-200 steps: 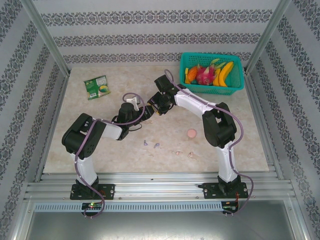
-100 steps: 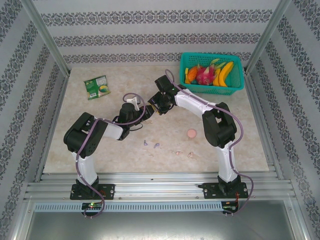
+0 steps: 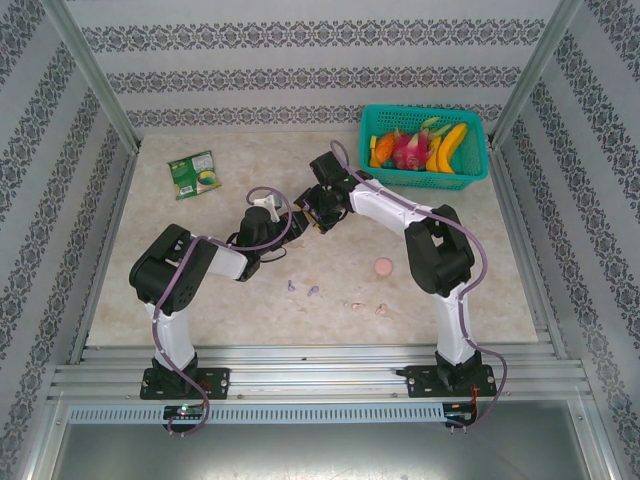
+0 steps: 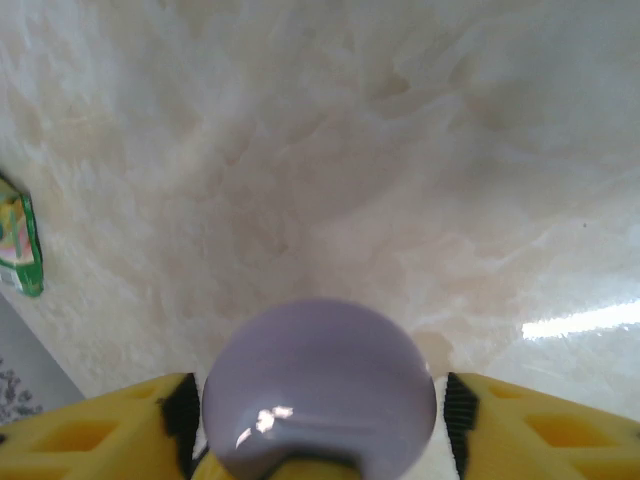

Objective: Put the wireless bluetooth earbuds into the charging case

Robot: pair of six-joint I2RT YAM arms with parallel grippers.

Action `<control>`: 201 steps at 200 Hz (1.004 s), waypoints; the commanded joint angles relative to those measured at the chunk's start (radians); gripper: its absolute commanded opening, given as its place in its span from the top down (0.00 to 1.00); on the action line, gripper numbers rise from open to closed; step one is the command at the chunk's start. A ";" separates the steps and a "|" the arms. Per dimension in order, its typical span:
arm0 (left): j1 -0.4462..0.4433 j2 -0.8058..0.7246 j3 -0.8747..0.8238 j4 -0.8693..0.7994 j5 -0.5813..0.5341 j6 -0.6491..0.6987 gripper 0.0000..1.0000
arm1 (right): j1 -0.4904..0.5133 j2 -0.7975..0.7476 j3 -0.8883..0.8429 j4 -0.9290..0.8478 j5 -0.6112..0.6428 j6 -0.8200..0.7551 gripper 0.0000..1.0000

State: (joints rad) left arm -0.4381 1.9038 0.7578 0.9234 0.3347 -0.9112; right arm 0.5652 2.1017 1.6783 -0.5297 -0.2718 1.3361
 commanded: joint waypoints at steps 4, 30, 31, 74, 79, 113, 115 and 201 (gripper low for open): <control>-0.011 0.004 0.011 0.018 0.000 0.001 0.96 | -0.031 -0.093 -0.020 -0.011 -0.011 -0.004 0.24; -0.009 -0.026 0.005 -0.032 0.034 0.024 0.98 | -0.074 -0.160 -0.075 0.006 0.006 -0.035 0.20; -0.008 -0.026 0.006 -0.036 0.035 0.027 0.98 | -0.076 -0.163 -0.079 0.008 0.007 -0.036 0.20; 0.023 -0.143 0.044 -0.264 0.215 0.163 0.99 | -0.138 -0.323 -0.271 0.067 0.049 -0.278 0.19; 0.030 -0.159 0.052 -0.298 0.242 0.185 0.99 | -0.148 -0.346 -0.317 0.099 0.044 -0.304 0.19; 0.059 -0.245 0.123 -0.542 0.403 0.323 0.99 | -0.213 -0.537 -0.666 0.478 -0.050 -0.475 0.20; 0.059 -0.248 0.128 -0.558 0.409 0.330 0.99 | -0.216 -0.545 -0.681 0.497 -0.058 -0.488 0.20; 0.066 -0.286 0.222 -0.772 0.499 0.423 1.00 | -0.198 -0.604 -0.813 0.755 -0.271 -0.696 0.23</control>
State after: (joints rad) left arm -0.3840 1.6409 0.9497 0.2153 0.7975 -0.5331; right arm 0.3462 1.4948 0.8772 0.1097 -0.4698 0.6922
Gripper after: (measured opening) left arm 0.206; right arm 0.775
